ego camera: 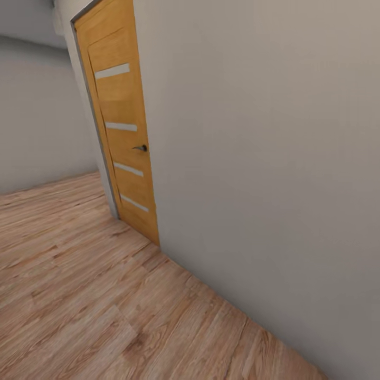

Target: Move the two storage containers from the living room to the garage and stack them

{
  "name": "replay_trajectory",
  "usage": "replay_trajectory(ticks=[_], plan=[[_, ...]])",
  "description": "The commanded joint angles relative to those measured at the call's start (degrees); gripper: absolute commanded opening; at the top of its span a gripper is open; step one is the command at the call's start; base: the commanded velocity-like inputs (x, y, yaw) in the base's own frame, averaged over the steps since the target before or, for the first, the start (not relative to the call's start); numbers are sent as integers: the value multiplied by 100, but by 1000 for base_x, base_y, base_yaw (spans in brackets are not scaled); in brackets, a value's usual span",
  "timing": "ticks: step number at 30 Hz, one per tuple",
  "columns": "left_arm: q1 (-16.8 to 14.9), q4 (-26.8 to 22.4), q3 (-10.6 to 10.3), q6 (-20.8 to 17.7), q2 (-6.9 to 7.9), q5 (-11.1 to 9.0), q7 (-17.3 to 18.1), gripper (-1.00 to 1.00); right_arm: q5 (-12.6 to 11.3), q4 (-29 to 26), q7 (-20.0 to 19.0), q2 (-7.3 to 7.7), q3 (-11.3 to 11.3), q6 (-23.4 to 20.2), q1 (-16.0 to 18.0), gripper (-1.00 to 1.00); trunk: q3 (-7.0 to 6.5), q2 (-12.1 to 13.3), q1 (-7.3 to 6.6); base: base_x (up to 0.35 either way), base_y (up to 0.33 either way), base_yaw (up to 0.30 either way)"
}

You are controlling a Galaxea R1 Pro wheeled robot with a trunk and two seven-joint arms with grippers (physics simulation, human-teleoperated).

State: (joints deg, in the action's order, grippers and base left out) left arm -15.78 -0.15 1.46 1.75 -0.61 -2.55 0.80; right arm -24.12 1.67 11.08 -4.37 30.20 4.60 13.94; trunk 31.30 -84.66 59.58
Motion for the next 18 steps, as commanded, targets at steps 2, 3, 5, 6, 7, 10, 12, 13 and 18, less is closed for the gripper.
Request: replay_trajectory(ticks=[2,3,5,6,7,10,12,13,18], plan=[[-4,7,12,18,-1,-27,8,100,-57,18,2,-4,48,24,5,100,5,-2,3,321,0,169],[-4,7,12,18,-1,-27,8,100,-57,18,1,-4,48,26,6,100,5,-2,3,321,0,233],[-4,7,12,17,-1,-27,8,100,-57,18,1,-3,48,27,7,100,5,-2,3,321,0,249],[-4,7,12,18,-1,-27,8,100,-57,18,1,-3,48,28,7,100,5,-2,3,321,0,261],[-4,7,12,18,-1,-27,8,100,-58,18,0,-3,48,29,5,100,5,-2,3,321,0,265],[-4,7,12,18,-1,-27,8,100,-58,18,2,-3,48,27,9,100,5,-2,3,321,0,268],[-4,7,12,18,0,-27,8,100,-58,18,2,-3,48,30,8,100,5,-2,3,321,0,270],[-4,7,12,18,0,-27,8,100,-58,18,1,-3,48,31,7,100,5,-2,3,321,0,270],[-4,7,12,18,-1,-27,8,100,-58,18,1,-3,48,32,8,100,5,-2,3,321,0,270]])
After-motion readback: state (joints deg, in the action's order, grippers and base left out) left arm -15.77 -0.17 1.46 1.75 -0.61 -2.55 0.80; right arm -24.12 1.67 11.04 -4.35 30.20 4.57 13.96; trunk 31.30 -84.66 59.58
